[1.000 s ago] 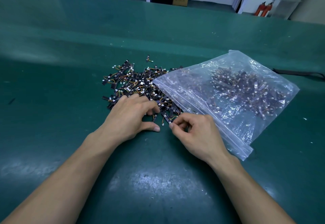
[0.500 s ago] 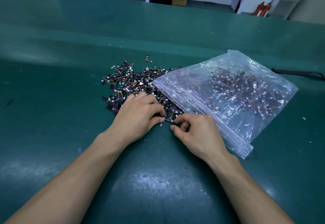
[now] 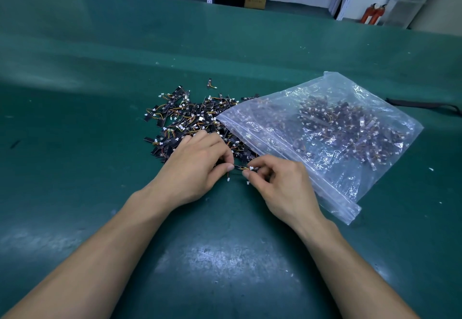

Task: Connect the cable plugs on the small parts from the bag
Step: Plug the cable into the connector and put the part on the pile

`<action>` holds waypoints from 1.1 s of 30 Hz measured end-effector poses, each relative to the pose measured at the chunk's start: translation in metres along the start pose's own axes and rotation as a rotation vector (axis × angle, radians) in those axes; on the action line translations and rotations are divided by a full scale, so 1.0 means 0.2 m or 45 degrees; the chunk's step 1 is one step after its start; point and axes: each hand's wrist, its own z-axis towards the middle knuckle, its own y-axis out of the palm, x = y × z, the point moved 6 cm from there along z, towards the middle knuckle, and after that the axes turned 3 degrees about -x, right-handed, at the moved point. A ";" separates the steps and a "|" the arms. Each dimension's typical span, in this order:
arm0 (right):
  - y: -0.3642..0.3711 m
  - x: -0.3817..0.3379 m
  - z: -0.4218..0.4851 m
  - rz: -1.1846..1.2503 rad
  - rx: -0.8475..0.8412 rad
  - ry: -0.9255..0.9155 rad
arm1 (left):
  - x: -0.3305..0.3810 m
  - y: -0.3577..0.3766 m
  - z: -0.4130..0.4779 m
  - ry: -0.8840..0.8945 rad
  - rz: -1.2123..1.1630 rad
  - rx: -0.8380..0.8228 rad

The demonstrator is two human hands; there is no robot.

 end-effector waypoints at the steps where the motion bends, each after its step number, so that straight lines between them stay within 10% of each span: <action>1: 0.00 0.00 0.00 0.046 0.001 0.007 | 0.00 0.00 0.00 0.002 -0.053 0.016; 33: -0.05 -0.06 0.00 0.853 -0.011 0.157 | 0.05 0.00 -0.03 -0.363 -1.148 0.142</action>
